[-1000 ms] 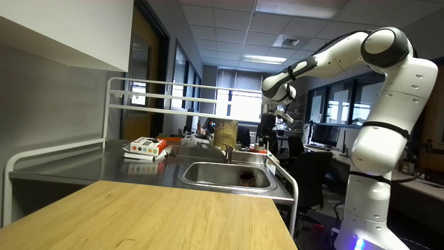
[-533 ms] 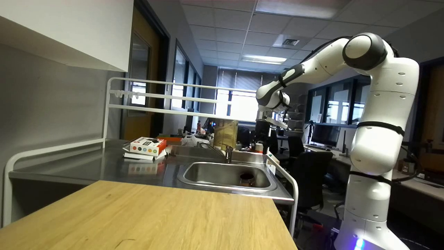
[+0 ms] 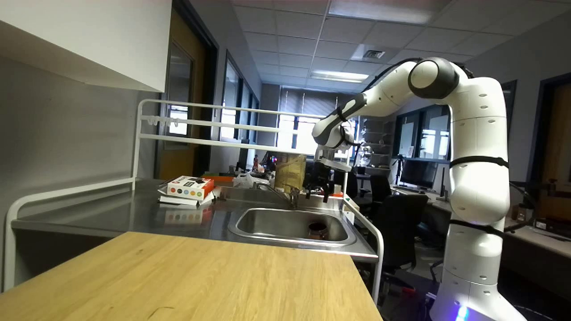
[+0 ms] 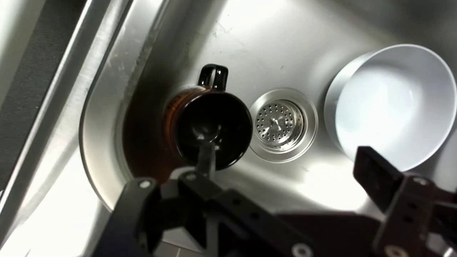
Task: Put the mug near the tap on top of the sink
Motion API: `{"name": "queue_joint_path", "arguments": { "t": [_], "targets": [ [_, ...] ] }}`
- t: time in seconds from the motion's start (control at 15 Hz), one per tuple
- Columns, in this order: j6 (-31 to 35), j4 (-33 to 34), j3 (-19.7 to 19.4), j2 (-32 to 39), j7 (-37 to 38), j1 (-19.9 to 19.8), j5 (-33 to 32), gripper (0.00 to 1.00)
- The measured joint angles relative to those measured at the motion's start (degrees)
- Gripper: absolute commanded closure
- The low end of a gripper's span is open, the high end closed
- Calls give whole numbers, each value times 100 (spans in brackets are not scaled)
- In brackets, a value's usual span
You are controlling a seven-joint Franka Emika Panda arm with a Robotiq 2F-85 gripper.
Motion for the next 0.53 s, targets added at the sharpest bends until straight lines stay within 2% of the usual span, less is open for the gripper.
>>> {"name": "queue_joint_path", "arguments": {
  "t": [0.53],
  "targets": [
    [-111,1233,203,1472,898,-89,65,0]
  ]
}}
